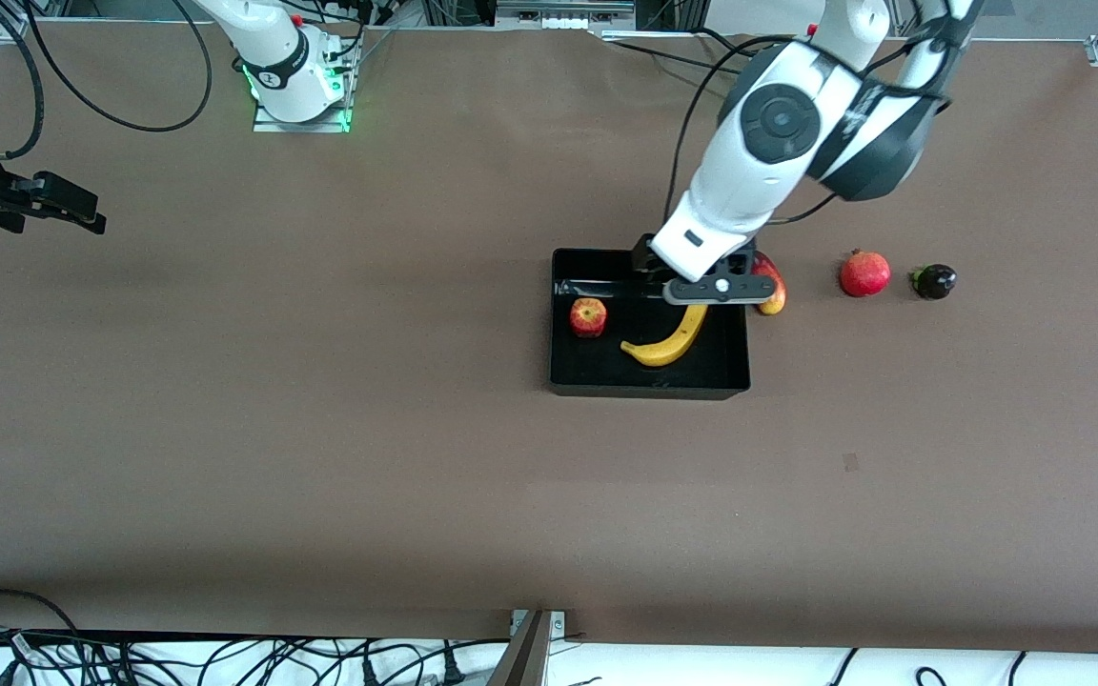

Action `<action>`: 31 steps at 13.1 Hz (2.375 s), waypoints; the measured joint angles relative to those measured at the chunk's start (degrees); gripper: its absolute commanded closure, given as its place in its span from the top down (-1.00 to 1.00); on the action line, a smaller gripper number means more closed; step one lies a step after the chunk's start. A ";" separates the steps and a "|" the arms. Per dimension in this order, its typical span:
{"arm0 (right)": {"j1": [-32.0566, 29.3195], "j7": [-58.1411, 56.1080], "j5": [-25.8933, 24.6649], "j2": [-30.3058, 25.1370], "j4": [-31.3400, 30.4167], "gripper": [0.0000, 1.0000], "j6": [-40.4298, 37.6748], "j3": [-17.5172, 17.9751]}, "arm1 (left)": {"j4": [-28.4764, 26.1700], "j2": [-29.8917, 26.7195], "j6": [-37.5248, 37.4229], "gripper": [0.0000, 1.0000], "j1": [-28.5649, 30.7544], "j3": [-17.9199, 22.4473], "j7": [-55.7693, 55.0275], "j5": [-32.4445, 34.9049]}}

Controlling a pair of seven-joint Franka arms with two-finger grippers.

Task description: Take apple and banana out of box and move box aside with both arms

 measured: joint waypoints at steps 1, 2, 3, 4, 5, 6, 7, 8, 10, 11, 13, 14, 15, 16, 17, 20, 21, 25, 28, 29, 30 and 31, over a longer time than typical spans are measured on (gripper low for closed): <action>0.00 0.00 0.00 0.00 0.00 1.00 0.00 0.00 | -0.01 1.75 1.92 1.00 -1.22 -0.01 -1.34 0.00; 0.00 0.00 0.00 0.00 0.00 1.00 0.00 0.00 | -0.01 3.43 3.79 1.00 -2.40 0.00 -2.58 0.00; 0.00 0.00 0.00 0.00 0.00 1.00 -0.01 0.00 | 0.01 4.91 5.44 1.00 -3.43 0.01 -3.82 0.00; 0.00 0.00 0.00 0.00 0.00 1.00 -0.01 0.00 | 0.03 6.19 6.80 1.00 -4.33 0.00 -4.89 0.00; 0.00 0.00 0.00 0.00 0.00 1.00 -0.02 0.00 | 0.05 7.30 7.91 1.00 -5.19 0.01 -5.56 0.00; 0.00 0.00 0.00 0.00 0.00 1.00 -0.02 0.00 | 0.05 8.41 9.14 1.00 -6.10 0.00 -6.04 0.00; 0.00 0.00 0.00 0.00 0.00 1.00 -0.02 0.00 | 0.05 9.55 10.74 1.00 -6.98 0.01 -6.35 0.00; 0.00 0.00 0.00 0.00 0.00 1.00 -0.02 0.00 | 0.05 10.71 12.64 1.00 -7.75 0.02 -6.67 0.00; 0.00 0.00 0.00 0.00 0.00 1.00 -0.03 0.00 | 0.08 12.67 15.01 1.00 -8.40 0.04 -6.79 0.10; 0.00 0.00 0.00 0.00 0.00 1.00 -0.03 0.00 | 0.08 13.28 15.30 1.00 -8.39 0.14 -6.66 0.66; 0.00 0.00 0.00 0.00 0.00 1.00 -0.03 0.00 | 0.10 14.16 15.40 1.00 -8.36 0.37 -6.64 4.19; 0.00 0.00 0.00 0.00 0.00 1.00 -0.03 0.00 | 0.11 14.47 15.42 1.00 -8.34 0.46 -6.64 5.63; 0.00 0.00 0.00 0.00 0.00 1.00 -0.03 0.00 | 0.11 14.68 15.42 1.00 -8.34 0.58 -6.53 6.35; 0.00 0.00 0.00 0.00 0.00 1.00 -0.03 0.00 | 0.11 14.83 15.43 1.00 -8.33 0.69 -5.97 6.69; 0.00 0.00 0.00 0.00 0.00 1.00 -0.03 0.00 | 0.11 15.10 15.68 1.00 -8.33 0.76 -5.23 6.93; 0.00 0.00 0.00 0.00 0.00 1.00 -0.04 0.00 | 0.03 17.31 20.40 1.00 -8.34 0.80 -4.30 8.57; 0.00 0.00 0.00 0.00 0.00 1.00 -0.04 0.00 | 0.03 18.35 21.17 1.00 -8.37 0.80 -4.27 9.58; 0.00 0.00 0.00 0.00 0.00 1.00 -0.04 0.00 | 0.05 20.51 22.13 1.00 -8.83 0.77 -3.86 10.37; 0.00 0.00 0.00 0.00 0.00 1.00 -0.04 0.00 | 0.06 20.77 22.22 0.32 -8.97 0.76 -3.83 10.41; 0.00 0.00 0.00 0.00 0.00 1.00 -0.04 0.00 | 0.25 20.68 22.46 -0.01 -8.98 0.67 -3.57 10.97; 0.00 0.00 0.00 0.00 0.00 1.00 -0.04 0.00 | 0.40 20.66 22.46 -0.43 -9.03 0.65 -3.58 12.82; 0.00 0.00 0.00 0.00 0.00 1.00 -0.04 0.00 | 0.41 20.80 22.44 -0.79 -9.05 0.64 -3.58 14.06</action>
